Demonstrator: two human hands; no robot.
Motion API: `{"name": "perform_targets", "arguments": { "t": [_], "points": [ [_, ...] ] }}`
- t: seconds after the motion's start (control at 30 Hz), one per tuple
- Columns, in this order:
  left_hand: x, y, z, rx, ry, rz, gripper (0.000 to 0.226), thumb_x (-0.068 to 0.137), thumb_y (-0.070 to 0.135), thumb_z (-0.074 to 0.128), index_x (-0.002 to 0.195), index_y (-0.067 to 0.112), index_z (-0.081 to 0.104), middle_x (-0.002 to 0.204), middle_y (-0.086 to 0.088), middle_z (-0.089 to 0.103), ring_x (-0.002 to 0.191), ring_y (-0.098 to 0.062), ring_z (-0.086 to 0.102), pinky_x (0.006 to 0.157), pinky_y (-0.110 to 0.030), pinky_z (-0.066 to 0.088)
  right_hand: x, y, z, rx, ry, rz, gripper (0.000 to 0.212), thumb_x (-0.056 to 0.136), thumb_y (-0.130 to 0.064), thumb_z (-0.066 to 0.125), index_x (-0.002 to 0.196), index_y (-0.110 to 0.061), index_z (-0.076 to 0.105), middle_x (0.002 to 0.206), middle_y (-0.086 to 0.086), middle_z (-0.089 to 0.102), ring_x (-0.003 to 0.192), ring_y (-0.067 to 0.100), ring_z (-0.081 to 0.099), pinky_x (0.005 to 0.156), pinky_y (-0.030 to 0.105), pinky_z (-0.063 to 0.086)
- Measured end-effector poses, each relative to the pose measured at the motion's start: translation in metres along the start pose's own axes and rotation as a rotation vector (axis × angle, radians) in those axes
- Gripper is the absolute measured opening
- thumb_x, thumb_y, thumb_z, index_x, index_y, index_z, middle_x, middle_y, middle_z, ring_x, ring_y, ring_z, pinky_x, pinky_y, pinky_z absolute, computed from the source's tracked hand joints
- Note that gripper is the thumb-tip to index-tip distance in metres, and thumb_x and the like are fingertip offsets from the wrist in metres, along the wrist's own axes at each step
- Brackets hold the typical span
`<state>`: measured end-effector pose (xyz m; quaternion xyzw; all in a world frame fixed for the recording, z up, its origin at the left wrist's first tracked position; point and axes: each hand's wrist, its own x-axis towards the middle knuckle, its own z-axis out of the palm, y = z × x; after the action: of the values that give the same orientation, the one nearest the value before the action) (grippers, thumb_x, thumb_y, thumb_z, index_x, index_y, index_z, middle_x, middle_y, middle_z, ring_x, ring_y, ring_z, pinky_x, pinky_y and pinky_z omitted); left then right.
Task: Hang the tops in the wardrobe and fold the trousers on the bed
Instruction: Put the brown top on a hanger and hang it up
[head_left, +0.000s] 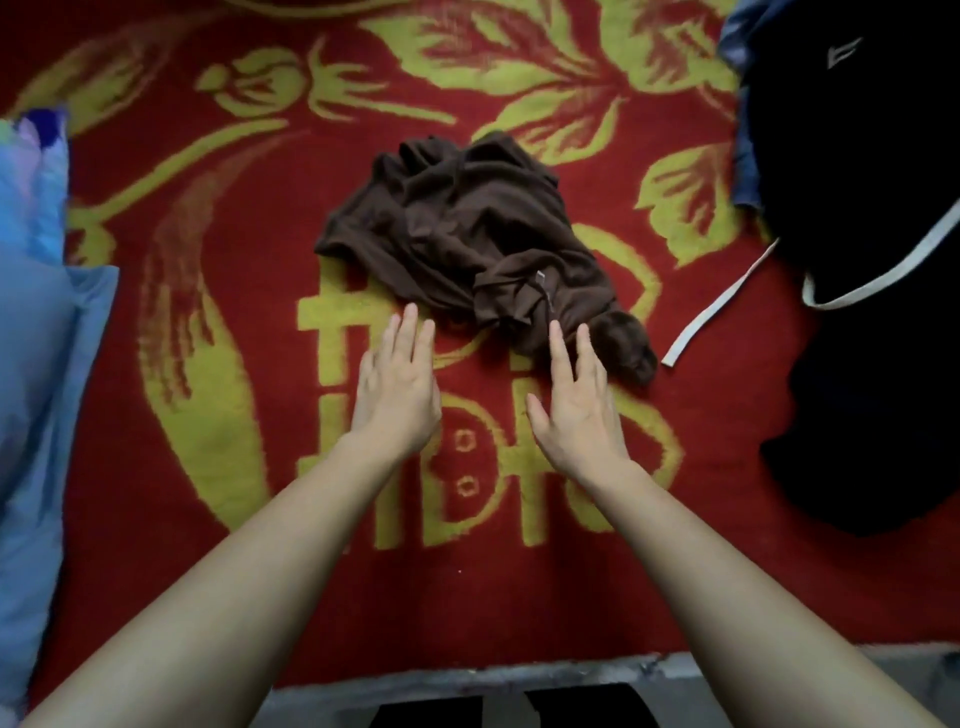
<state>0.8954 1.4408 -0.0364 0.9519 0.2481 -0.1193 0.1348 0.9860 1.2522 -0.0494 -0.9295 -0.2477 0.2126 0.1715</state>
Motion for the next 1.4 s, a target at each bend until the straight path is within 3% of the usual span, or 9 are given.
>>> {"name": "perform_targets", "arguments": {
  "t": [0.07,0.17,0.37,0.73,0.87,1.03,1.23,1.3,1.4],
  "points": [
    [0.024,-0.011,0.018,0.082,0.023,0.048,0.071,0.091,0.010,0.048,0.155,0.010,0.019,0.165,-0.008,0.004,0.152,-0.024,0.004,0.116,-0.046,0.025,0.008,0.008,0.023,-0.005,0.048,0.021,0.088,0.096,-0.035,0.058,0.160,-0.019,-0.001,0.162,0.013,0.021,0.139,0.032,0.032,0.110,0.044,0.039],
    [0.064,-0.021,0.032,0.163,0.077,0.076,0.070,0.093,0.015,0.051,0.155,0.009,0.019,0.161,-0.011,0.020,0.150,-0.026,0.014,0.113,-0.048,0.028,0.020,0.016,0.040,-0.112,0.228,0.035,0.085,0.092,-0.034,0.064,0.158,-0.008,0.017,0.121,0.013,0.057,0.106,0.034,0.052,0.089,0.047,0.045],
    [0.063,-0.014,0.027,0.196,0.036,0.033,0.018,0.095,0.017,0.047,0.112,0.013,0.051,0.106,-0.014,0.066,0.107,-0.035,0.054,0.090,-0.044,0.037,0.004,0.016,0.034,-0.137,0.096,0.101,0.043,0.096,-0.040,0.055,0.133,-0.018,0.052,0.094,0.020,0.070,0.091,0.040,0.063,0.082,0.046,0.044],
    [-0.151,-0.063,0.067,0.043,-0.329,-0.154,0.027,0.095,0.039,0.050,0.111,0.017,0.049,0.089,-0.011,0.072,0.086,-0.035,0.068,0.071,-0.037,0.048,-0.085,0.029,0.021,-0.325,-0.245,0.047,0.031,0.098,-0.047,0.045,0.112,-0.021,0.055,0.094,0.016,0.072,0.094,0.037,0.066,0.081,0.042,0.044],
    [-0.163,-0.077,0.048,-0.046,-0.156,-0.201,0.024,0.086,0.025,0.064,0.103,0.010,0.057,0.066,-0.020,0.065,0.058,-0.042,0.063,0.053,-0.041,0.049,-0.081,0.028,0.003,-0.084,-0.061,0.167,0.023,0.098,-0.032,0.050,0.110,-0.013,0.056,0.098,0.025,0.064,0.095,0.044,0.059,0.082,0.047,0.044],
    [-0.115,-0.075,-0.019,-0.281,0.340,-0.376,0.046,0.082,0.024,0.039,0.120,0.007,0.058,0.079,-0.032,0.064,0.071,-0.050,0.060,0.060,-0.046,0.042,-0.035,0.008,-0.055,0.365,0.446,0.415,0.039,0.097,-0.029,0.042,0.120,-0.001,0.055,0.114,0.027,0.065,0.106,0.043,0.059,0.085,0.041,0.039],
    [-0.078,-0.057,-0.094,-0.689,0.939,-0.347,0.047,0.093,0.034,0.040,0.104,-0.008,0.056,0.083,-0.016,0.063,0.079,-0.031,0.053,0.065,-0.036,0.032,-0.013,-0.036,-0.136,0.700,0.895,0.045,0.023,0.099,-0.030,0.047,0.111,-0.011,0.052,0.101,-0.007,0.063,0.093,0.000,0.060,0.089,0.018,0.044],
    [-0.078,-0.054,-0.096,-0.721,0.920,-0.375,0.045,0.092,0.036,0.042,0.101,-0.006,0.056,0.082,-0.012,0.062,0.079,-0.031,0.054,0.065,-0.034,0.031,-0.011,-0.038,-0.141,0.709,0.863,0.061,0.017,0.098,-0.031,0.050,0.102,-0.016,0.054,0.092,-0.012,0.060,0.083,-0.010,0.054,0.084,0.019,0.044],
    [-0.093,-0.061,-0.066,-0.478,0.540,-0.519,0.029,0.093,0.028,0.046,0.110,0.006,0.057,0.092,-0.023,0.067,0.087,-0.042,0.059,0.066,-0.040,0.036,-0.013,-0.015,-0.108,0.569,0.361,0.360,0.039,0.095,-0.044,0.055,0.106,-0.007,0.064,0.100,0.000,0.067,0.094,0.008,0.059,0.090,0.032,0.046]
  ]
}}
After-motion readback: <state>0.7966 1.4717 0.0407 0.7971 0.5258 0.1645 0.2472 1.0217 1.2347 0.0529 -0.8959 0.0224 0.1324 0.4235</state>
